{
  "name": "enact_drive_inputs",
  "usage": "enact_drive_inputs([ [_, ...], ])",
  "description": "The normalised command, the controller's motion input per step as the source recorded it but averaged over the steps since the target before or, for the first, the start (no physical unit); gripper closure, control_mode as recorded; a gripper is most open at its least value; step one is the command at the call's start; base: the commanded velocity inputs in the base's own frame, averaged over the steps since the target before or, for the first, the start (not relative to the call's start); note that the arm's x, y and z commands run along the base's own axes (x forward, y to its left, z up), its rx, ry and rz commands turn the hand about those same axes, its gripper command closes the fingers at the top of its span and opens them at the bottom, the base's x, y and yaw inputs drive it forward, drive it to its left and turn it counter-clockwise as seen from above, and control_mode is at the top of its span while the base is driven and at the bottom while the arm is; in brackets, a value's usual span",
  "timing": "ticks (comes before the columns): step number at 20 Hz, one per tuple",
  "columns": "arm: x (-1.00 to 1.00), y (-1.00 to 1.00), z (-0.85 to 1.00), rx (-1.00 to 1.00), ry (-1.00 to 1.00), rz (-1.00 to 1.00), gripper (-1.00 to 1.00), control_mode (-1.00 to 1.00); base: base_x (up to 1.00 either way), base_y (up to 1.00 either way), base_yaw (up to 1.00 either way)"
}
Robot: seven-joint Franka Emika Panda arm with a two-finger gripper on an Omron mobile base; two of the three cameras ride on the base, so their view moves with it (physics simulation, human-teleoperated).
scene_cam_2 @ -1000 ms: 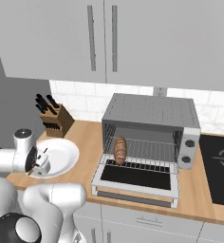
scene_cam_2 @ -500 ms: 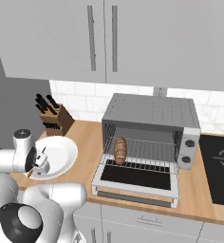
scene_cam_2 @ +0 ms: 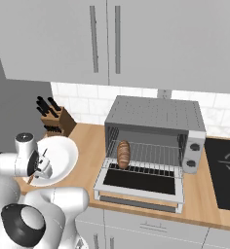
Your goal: Pick up the kebab skewer and baguette bread, and place them inside the toaster oven. Close the toaster oven door and start by setting the timer.
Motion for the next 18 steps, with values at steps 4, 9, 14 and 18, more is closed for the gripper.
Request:
enact_drive_inputs([
  [4, 0.0, -0.05, 0.36, 0.0, 0.0, 0.0, 1.0, -1.0, 0.0, 0.0, 0.0],
  [9, -0.18, -0.34, 0.79, 0.0, 0.0, 0.07, 1.0, -1.0, 0.0, 0.0, 0.0],
  [14, -0.25, -0.66, 0.68, 0.0, 0.0, 0.13, 1.0, -1.0, 0.0, 0.0, 0.0],
  [18, -0.05, -0.75, 0.69, 0.0, 0.0, 0.09, 1.0, -1.0, 0.0, 0.0, 0.0],
])
